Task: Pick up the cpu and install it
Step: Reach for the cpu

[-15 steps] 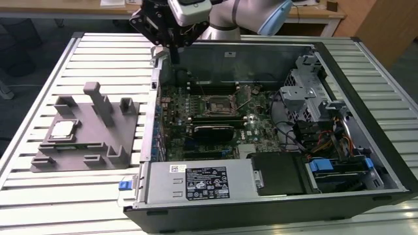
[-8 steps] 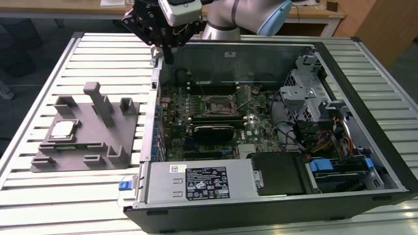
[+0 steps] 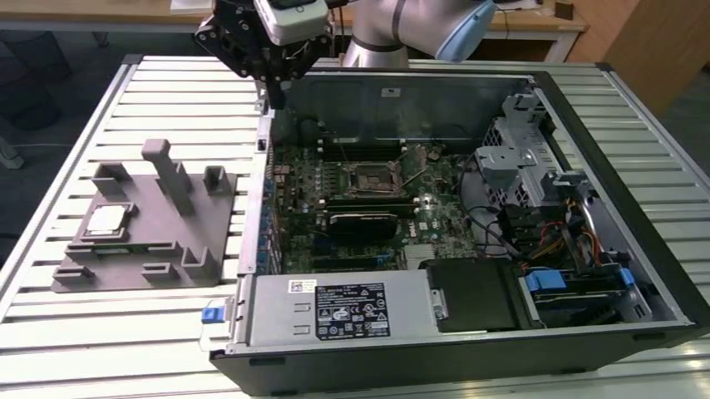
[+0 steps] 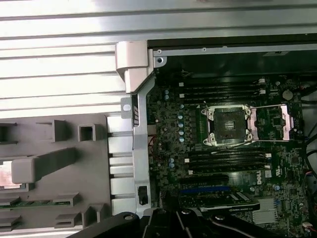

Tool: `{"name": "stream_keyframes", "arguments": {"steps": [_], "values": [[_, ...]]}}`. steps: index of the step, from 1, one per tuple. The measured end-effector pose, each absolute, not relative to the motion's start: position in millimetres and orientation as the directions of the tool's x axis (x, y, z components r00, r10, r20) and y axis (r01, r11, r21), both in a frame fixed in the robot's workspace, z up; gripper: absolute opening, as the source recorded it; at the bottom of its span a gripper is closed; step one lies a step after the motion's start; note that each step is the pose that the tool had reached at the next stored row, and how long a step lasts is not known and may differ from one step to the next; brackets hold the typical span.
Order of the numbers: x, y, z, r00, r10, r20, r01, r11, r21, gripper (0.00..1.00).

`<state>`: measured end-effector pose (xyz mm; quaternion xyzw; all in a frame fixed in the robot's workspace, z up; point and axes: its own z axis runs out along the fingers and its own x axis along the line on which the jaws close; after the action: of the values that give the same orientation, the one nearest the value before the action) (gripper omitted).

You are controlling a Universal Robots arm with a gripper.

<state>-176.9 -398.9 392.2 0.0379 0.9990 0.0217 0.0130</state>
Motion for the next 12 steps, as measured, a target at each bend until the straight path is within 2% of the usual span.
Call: {"name": "stream_keyframes", "arguments": {"steps": [12], "values": [[-192.8, -398.9, 391.6, -0.997, 0.076, -0.025, 0.075, 0.996, 0.044, 0.11]]}}
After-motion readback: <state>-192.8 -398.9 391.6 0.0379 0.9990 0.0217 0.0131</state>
